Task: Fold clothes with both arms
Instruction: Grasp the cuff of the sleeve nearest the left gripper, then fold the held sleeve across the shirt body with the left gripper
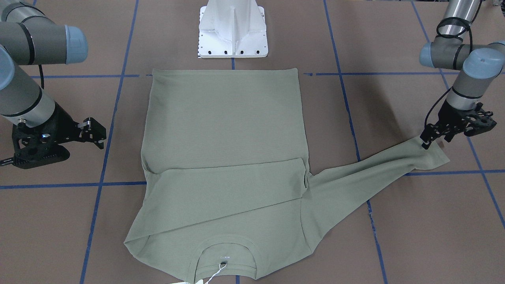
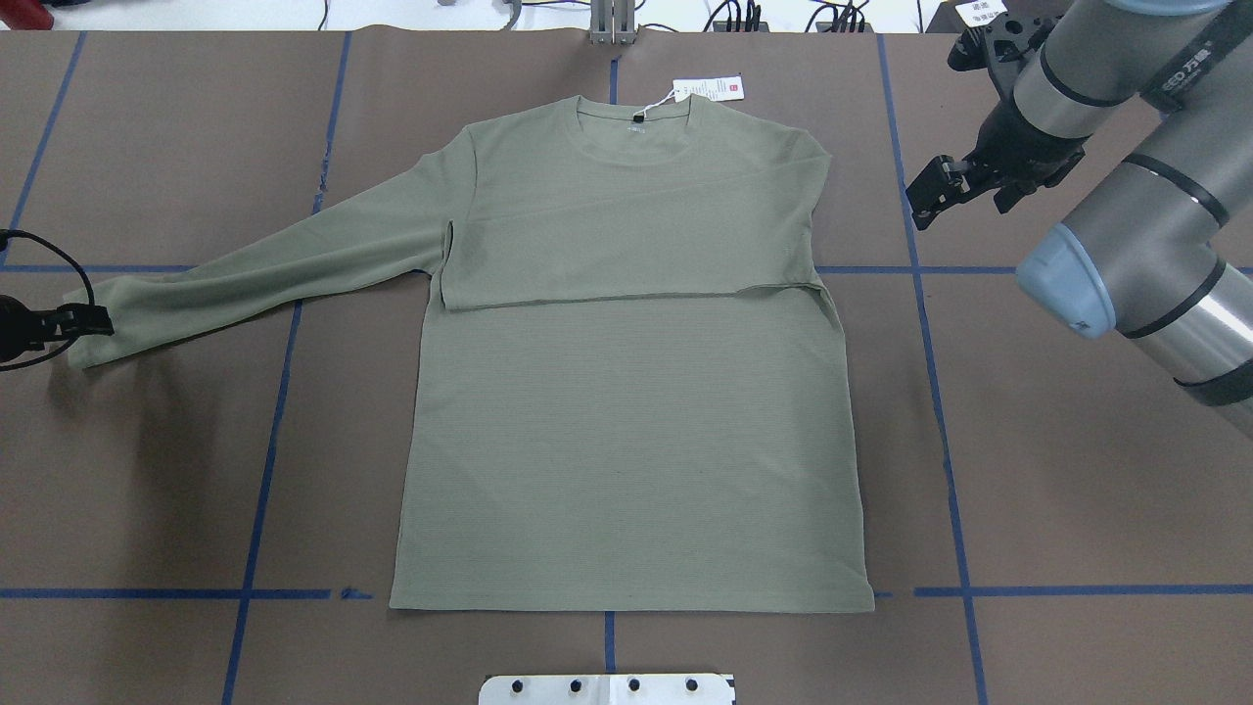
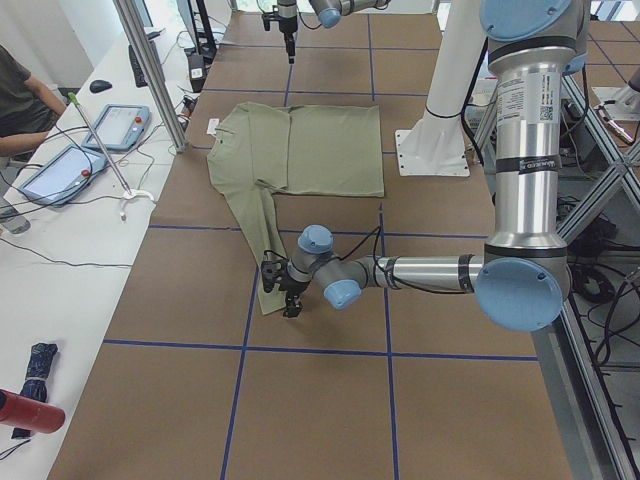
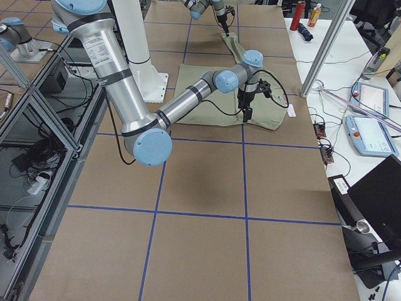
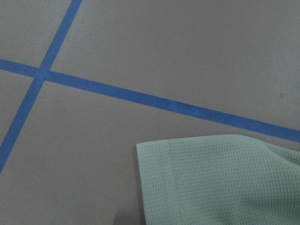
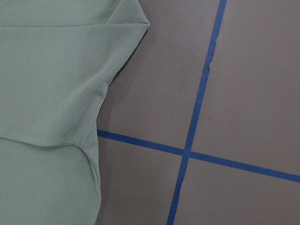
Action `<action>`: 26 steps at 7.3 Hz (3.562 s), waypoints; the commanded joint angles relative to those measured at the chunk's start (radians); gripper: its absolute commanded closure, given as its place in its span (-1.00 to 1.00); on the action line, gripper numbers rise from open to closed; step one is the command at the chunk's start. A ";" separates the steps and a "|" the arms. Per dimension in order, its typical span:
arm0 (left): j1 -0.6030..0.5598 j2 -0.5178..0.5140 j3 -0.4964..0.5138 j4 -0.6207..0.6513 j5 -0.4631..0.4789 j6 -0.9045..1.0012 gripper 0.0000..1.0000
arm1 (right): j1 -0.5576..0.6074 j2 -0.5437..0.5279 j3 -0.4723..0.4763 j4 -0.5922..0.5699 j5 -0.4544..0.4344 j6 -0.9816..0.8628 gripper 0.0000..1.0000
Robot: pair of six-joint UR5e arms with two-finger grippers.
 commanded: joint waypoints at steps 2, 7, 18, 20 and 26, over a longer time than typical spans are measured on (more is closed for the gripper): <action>0.000 0.000 -0.003 0.000 -0.001 -0.004 -0.18 | 0.003 -0.001 0.004 -0.001 0.000 0.000 -1.00; 0.000 0.000 -0.008 0.000 0.000 -0.005 0.24 | 0.003 -0.001 0.005 -0.007 0.000 0.000 -1.00; -0.012 -0.318 -0.258 0.532 -0.010 -0.019 1.00 | 0.029 -0.246 0.146 0.008 0.003 -0.006 -1.00; -0.003 -0.574 -0.238 0.752 -0.013 -0.073 1.00 | 0.041 -0.309 0.152 0.008 -0.001 -0.047 -1.00; 0.220 -1.175 0.043 0.811 -0.013 -0.469 1.00 | 0.129 -0.384 0.133 0.008 0.078 -0.178 -1.00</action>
